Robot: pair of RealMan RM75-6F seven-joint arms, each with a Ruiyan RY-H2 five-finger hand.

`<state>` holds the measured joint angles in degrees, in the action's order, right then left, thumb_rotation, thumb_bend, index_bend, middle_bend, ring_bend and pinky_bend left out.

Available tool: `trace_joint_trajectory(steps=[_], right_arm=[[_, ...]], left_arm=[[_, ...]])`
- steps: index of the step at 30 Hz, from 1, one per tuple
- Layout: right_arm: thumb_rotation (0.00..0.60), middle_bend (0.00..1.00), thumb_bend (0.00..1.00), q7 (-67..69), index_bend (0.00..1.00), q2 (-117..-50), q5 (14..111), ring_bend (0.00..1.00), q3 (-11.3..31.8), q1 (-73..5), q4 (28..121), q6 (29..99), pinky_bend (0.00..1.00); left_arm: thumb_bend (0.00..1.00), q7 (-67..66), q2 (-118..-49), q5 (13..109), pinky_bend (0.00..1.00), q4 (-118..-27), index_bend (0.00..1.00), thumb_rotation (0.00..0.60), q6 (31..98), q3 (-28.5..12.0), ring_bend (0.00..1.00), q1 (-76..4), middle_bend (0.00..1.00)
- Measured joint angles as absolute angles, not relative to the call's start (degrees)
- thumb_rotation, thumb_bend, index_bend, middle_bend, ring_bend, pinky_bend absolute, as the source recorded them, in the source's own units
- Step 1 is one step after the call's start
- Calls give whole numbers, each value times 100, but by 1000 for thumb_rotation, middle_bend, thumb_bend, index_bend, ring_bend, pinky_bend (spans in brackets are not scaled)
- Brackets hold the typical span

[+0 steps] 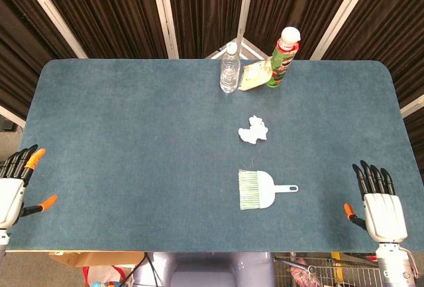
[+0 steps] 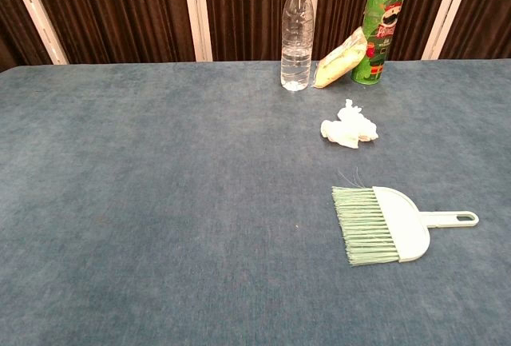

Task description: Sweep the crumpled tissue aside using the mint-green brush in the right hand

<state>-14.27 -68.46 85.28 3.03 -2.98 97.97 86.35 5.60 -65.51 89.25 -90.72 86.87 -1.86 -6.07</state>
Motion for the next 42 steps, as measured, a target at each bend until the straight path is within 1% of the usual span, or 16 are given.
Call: trace_joint_trajectory(steps=[15, 16, 18, 20, 21, 22, 23, 24, 26, 28, 30, 33, 38, 42], right_arm=[[600, 0, 315, -1376, 0, -6826, 8523, 1, 276, -337, 9886, 8502, 0], [600, 20, 315, -1376, 0, -6826, 8515, 31, 277, -348, 9901, 8477, 25], [600, 150, 315, -1377, 0, -6824, 8498, 179, 286, -385, 9936, 8412, 187], [600, 408, 315, -1393, 0, -6823, 8482, 444, 308, -447, 9964, 8321, 466], [600, 487, 315, -1422, 0, -6825, 8471, 522, 323, -485, 9975, 8271, 533], [600, 590, 315, -1472, 2, -6832, 8448, 621, 345, -539, 9991, 8193, 610], [600, 675, 315, -1501, 21, -6841, 8426, 704, 362, -580, 10006, 8129, 668], [600, 720, 315, -1529, 46, -6853, 8398, 747, 378, -622, 10022, 8061, 697], [600, 819, 315, -1603, 154, -6890, 8322, 840, 416, -725, 10065, 7891, 757], [600, 876, 315, -1717, 218, -6950, 8233, 892, 459, -844, 10100, 7707, 782], [600, 897, 316, -1860, 227, -7026, 8137, 913, 498, -957, 10109, 7539, 789], [600, 909, 315, -2162, 239, -7219, 7909, 925, 556, -1146, 10106, 7262, 796], [600, 924, 315, -2658, 313, -7644, 7468, 935, 604, -1404, 10025, 6892, 797], [600, 928, 315, -2973, 322, -7990, 7181, 939, 622, -1545, 9858, 6742, 797]], left_arm=[[0, 581, -6536, 8918, 17, -9084, 0, 600, 8720, -189, 0, -584, 0], [0, 577, -6537, 8921, 17, -9082, 0, 600, 8718, -189, 0, -586, 0], [0, 578, -6537, 8920, 17, -9083, 0, 600, 8718, -189, 0, -586, 0], [0, 584, -6536, 8914, 17, -9085, 0, 600, 8728, -197, 0, -584, 0], [0, 586, -6535, 8912, 17, -9085, 0, 600, 8732, -202, 0, -583, 0], [0, 584, -6535, 8909, 17, -9085, 0, 600, 8734, -206, 0, -584, 0], [0, 581, -6537, 8910, 17, -9086, 0, 600, 8733, -208, 0, -587, 0], [0, 577, -6538, 8911, 17, -9086, 0, 600, 8732, -210, 0, -590, 0], [0, 568, -6541, 8916, 17, -9088, 0, 600, 8729, -213, 0, -596, 0], [0, 557, -6544, 8925, 17, -9092, 0, 600, 8719, -212, 0, -605, 0], [0, 555, -6544, 8936, 17, -9094, 0, 600, 8716, -208, 0, -608, 0], [0, 579, -6537, 8941, 17, -9094, 0, 600, 8722, -204, 0, -604, 0], [0, 641, -6519, 8954, 17, -9090, 0, 600, 8739, -210, 0, -604, 0], [0, 666, -6511, 8972, 17, -9086, 0, 600, 8720, -193, 0, -609, 0]])
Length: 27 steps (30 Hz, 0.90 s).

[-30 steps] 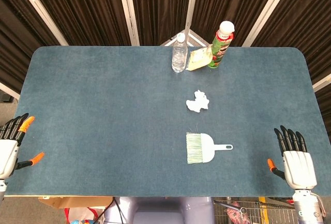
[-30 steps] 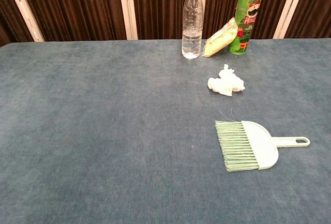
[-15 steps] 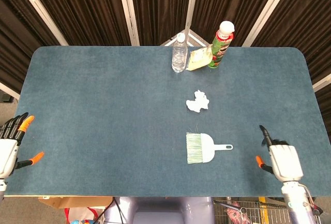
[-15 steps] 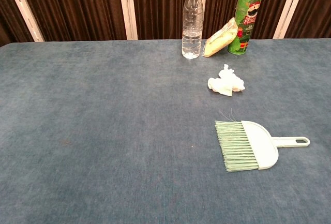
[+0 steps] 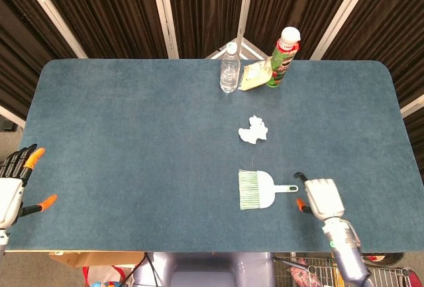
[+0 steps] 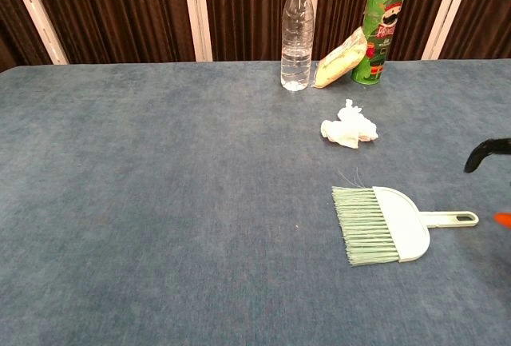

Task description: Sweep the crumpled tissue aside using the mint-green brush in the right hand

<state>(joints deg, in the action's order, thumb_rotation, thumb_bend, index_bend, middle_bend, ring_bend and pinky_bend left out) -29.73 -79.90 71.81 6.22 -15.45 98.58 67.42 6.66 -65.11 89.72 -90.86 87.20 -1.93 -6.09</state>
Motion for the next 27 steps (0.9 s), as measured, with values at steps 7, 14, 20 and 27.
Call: trace_joint_trajectory(steps=[7, 14, 20, 27], right_arm=[[600, 931, 315, -3316, 369, -8465, 6699, 942, 750, -1778, 9492, 6600, 797], [600, 931, 315, -3429, 423, -8718, 6467, 942, 756, -1881, 9181, 6547, 798], [600, 931, 315, -3361, 438, -8892, 6412, 942, 728, -1917, 9000, 6558, 797], [600, 931, 315, -3250, 440, -9071, 6416, 942, 705, -1944, 8805, 6588, 797]], left_arm=[[0, 701, -6503, 9004, 17, -9080, 0, 600, 8700, -177, 0, -625, 0], [0, 751, -6490, 8990, 17, -9071, 0, 600, 8655, -178, 0, -646, 0], [0, 765, -6488, 8994, 17, -9072, 0, 600, 8650, -174, 0, -651, 0], [0, 755, -6491, 8985, 17, -9075, 0, 600, 8646, -180, 0, -656, 0]])
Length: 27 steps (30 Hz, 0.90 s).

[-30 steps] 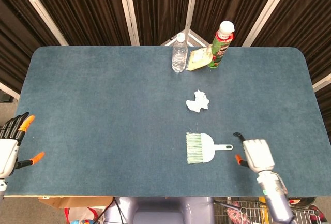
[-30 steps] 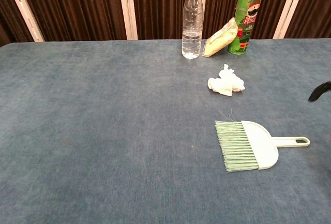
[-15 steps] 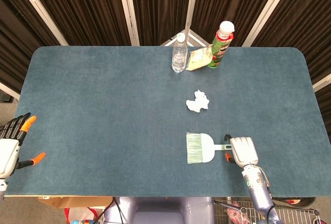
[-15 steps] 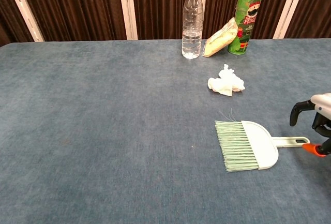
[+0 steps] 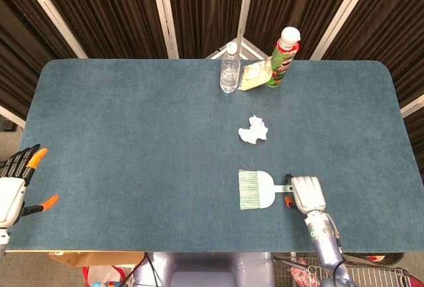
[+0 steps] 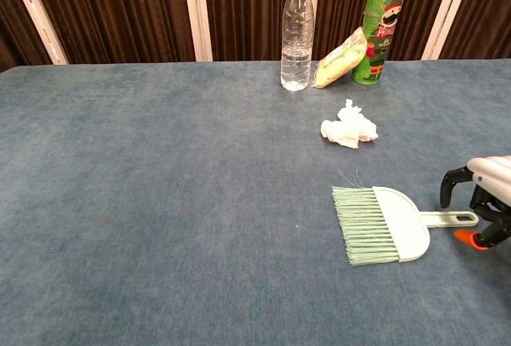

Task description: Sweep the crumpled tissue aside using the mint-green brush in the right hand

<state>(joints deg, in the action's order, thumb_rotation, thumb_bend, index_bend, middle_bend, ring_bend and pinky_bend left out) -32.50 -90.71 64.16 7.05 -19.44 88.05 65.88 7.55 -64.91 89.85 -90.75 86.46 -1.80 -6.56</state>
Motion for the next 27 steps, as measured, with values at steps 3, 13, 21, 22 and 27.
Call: trace_joint_trajectory(steps=[3, 13, 21, 22, 27], right_arm=[[600, 931, 315, -3225, 441, -9134, 6423, 942, 681, -1952, 8695, 6600, 797], [600, 931, 377, -3194, 586, -9283, 6322, 942, 674, -2006, 8482, 6587, 798], [600, 931, 557, -3232, 725, -9285, 6298, 942, 657, -2038, 8544, 6600, 797], [600, 931, 563, -3236, 725, -9269, 6303, 942, 661, -2043, 8573, 6612, 797], [600, 931, 581, -3261, 736, -9158, 6351, 942, 713, -2083, 8759, 6671, 797]], left_arm=[[0, 755, -6492, 8988, 17, -9071, 0, 600, 8643, -175, 0, -657, 0], [0, 747, -6494, 8999, 17, -9072, 0, 600, 8636, -167, 0, -664, 0], [0, 761, -6489, 8993, 17, -9080, 0, 600, 8627, -164, 0, -667, 0], [0, 763, -6487, 8994, 17, -9080, 0, 600, 8628, -163, 0, -667, 0], [0, 773, -6485, 9001, 17, -9086, 0, 600, 8634, -160, 0, -666, 0]])
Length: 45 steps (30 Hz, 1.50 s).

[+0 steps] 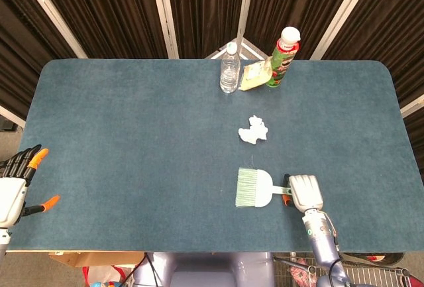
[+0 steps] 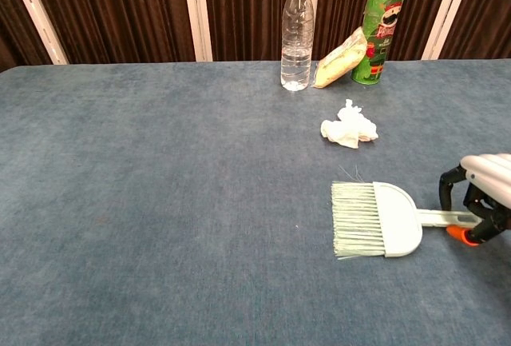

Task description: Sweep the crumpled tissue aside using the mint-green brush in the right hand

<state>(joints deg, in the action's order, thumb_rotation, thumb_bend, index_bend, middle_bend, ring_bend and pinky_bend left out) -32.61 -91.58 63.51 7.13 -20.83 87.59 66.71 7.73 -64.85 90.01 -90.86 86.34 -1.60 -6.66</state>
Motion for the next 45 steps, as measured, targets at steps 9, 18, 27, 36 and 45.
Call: trace_joint_trajectory(steps=[9, 18, 27, 36, 45], right_arm=[[600, 932, 588, -3728, 740, -8728, 6350, 942, 1076, -2381, 9392, 6731, 797], [600, 933, 596, -4674, 742, -8529, 5413, 942, 1838, -3133, 9851, 6545, 797], [600, 933, 597, -5390, 748, -8875, 4697, 942, 2142, -4052, 9371, 6298, 797], [600, 934, 598, -5740, 750, -9413, 4265, 942, 2144, -4703, 8229, 5999, 798], [600, 935, 599, -5966, 751, -9681, 3959, 942, 2049, -5063, 7208, 5912, 797]], left_arm=[[0, 786, -6480, 9000, 17, -9089, 0, 600, 8627, -164, 0, -675, 0], [0, 911, -6441, 8979, 17, -9109, 0, 600, 8571, -159, 0, -692, 0], [0, 1106, -6374, 8911, 17, -9160, 0, 600, 8448, -160, 0, -734, 0], [0, 1191, -6343, 8862, 17, -9187, 0, 600, 8357, -175, 0, -779, 0], [0, 1225, -6315, 8860, 17, -9218, 0, 600, 8321, -157, 0, -789, 0]])
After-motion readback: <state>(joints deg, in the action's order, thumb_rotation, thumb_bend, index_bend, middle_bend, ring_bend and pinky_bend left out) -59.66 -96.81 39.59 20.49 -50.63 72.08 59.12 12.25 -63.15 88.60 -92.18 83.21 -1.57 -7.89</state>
